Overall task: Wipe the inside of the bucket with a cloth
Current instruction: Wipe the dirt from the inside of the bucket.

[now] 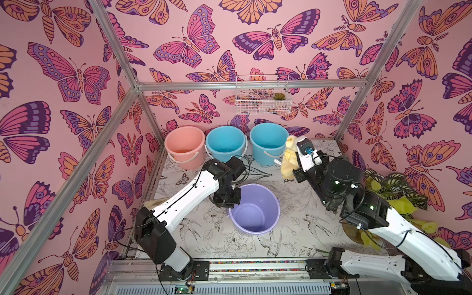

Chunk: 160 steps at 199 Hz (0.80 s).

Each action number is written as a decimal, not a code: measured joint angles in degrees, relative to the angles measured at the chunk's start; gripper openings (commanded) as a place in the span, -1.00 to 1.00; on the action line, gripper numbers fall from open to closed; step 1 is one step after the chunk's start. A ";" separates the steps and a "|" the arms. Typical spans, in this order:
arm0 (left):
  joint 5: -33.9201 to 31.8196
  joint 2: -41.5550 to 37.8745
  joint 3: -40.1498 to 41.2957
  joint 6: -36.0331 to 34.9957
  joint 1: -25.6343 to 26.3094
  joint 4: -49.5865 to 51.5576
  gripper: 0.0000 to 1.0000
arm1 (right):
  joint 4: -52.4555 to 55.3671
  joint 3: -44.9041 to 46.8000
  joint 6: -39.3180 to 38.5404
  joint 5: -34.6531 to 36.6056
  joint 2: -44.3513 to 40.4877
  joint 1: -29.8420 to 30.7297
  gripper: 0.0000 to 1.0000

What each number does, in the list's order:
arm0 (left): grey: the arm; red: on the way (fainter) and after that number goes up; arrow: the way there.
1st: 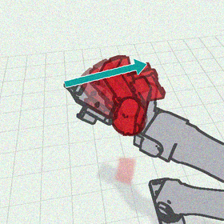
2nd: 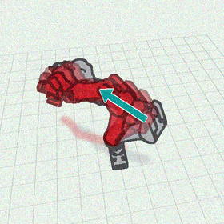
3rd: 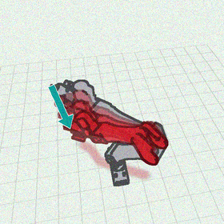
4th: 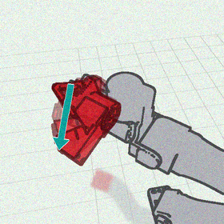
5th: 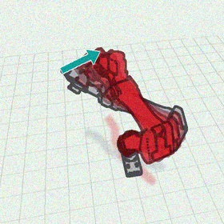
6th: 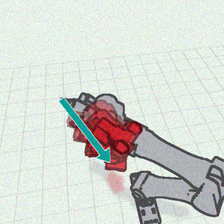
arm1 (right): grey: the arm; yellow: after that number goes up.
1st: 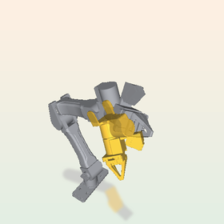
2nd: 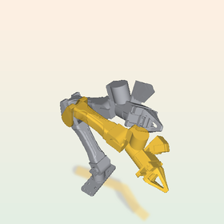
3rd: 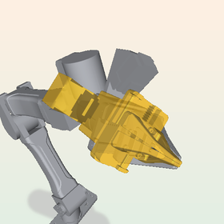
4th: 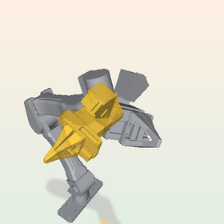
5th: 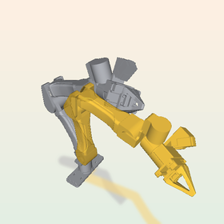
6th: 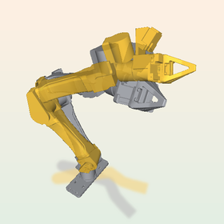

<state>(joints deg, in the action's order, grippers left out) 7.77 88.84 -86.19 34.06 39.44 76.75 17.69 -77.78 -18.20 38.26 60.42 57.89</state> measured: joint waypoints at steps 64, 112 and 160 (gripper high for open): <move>-1.88 -0.98 -3.23 0.83 0.02 0.39 -1.00 | 2.80 0.33 0.61 -3.17 0.31 1.95 -1.00; -4.39 -0.98 -4.76 0.46 0.52 -0.04 -1.00 | 3.45 0.46 3.91 -6.47 -0.55 1.95 -1.00; -6.05 -1.70 -4.87 -0.24 0.72 -1.36 -1.00 | 8.35 -0.35 7.56 -15.21 0.98 1.95 -1.00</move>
<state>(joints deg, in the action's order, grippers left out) 1.72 87.13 -91.07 33.82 40.16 75.40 26.04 -78.13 -10.63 23.05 61.41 59.83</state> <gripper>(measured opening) 0.117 0.100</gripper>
